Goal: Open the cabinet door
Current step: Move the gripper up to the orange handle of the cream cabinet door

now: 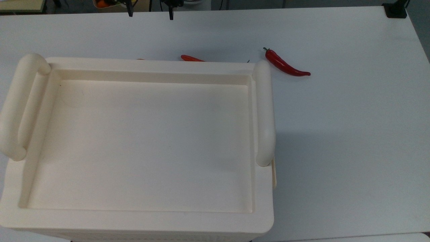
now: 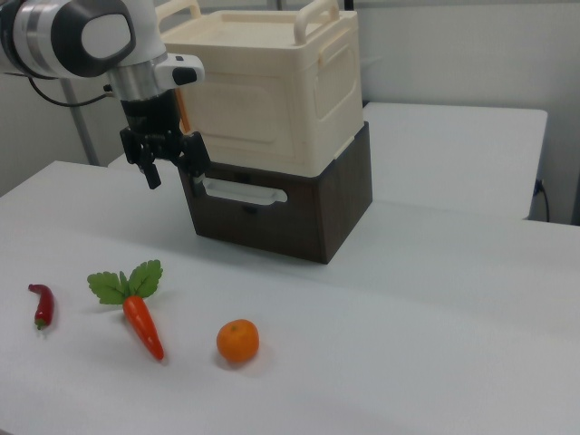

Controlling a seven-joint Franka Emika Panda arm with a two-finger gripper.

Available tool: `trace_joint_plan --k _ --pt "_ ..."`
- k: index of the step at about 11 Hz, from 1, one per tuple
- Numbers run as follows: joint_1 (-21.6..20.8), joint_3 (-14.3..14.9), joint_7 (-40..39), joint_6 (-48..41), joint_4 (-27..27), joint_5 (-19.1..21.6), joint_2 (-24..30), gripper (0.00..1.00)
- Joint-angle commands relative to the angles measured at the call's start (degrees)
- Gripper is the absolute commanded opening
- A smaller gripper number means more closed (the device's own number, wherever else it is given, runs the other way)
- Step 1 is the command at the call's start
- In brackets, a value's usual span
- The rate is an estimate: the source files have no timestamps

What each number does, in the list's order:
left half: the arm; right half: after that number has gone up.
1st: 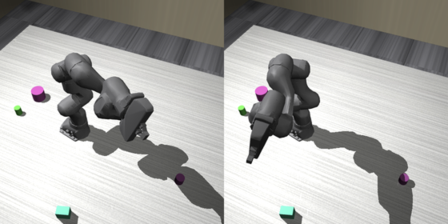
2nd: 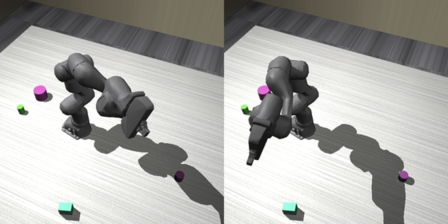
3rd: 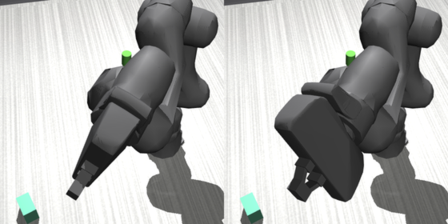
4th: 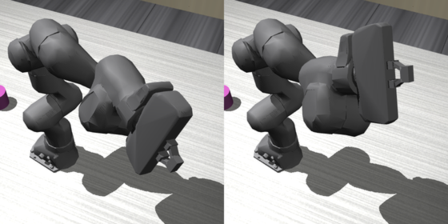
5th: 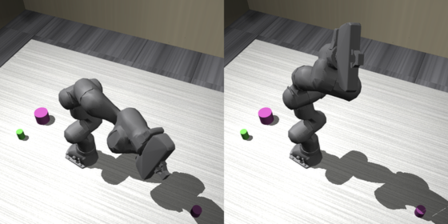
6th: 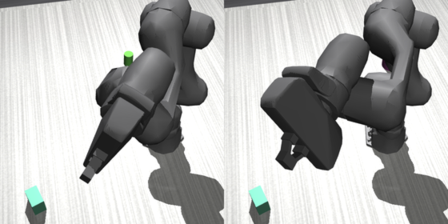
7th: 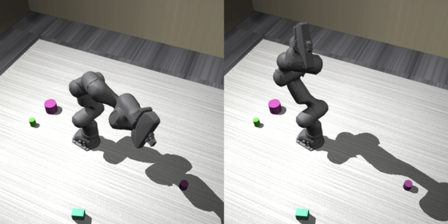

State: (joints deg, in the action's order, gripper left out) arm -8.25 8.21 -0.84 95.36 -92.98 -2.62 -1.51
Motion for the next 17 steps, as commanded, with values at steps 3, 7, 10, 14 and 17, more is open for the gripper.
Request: trace_joint_plan --k 3,7,10,14,17 --pt "-0.4 0.4 0.9 0.7 0.3 -0.6 0.0 1.0" --pt "-0.9 0.4 1.1 1.1 1.1 0.3 -0.9 1.0" --pt "-4.1 0.4 2.2 1.5 7.4 0.1 -4.4 1.0" --pt "-8.9 0.4 5.5 13.2 8.7 -0.6 -8.1 1.0" --pt "-10.4 0.3 5.8 24.4 8.8 -0.2 -10.2 1.0"
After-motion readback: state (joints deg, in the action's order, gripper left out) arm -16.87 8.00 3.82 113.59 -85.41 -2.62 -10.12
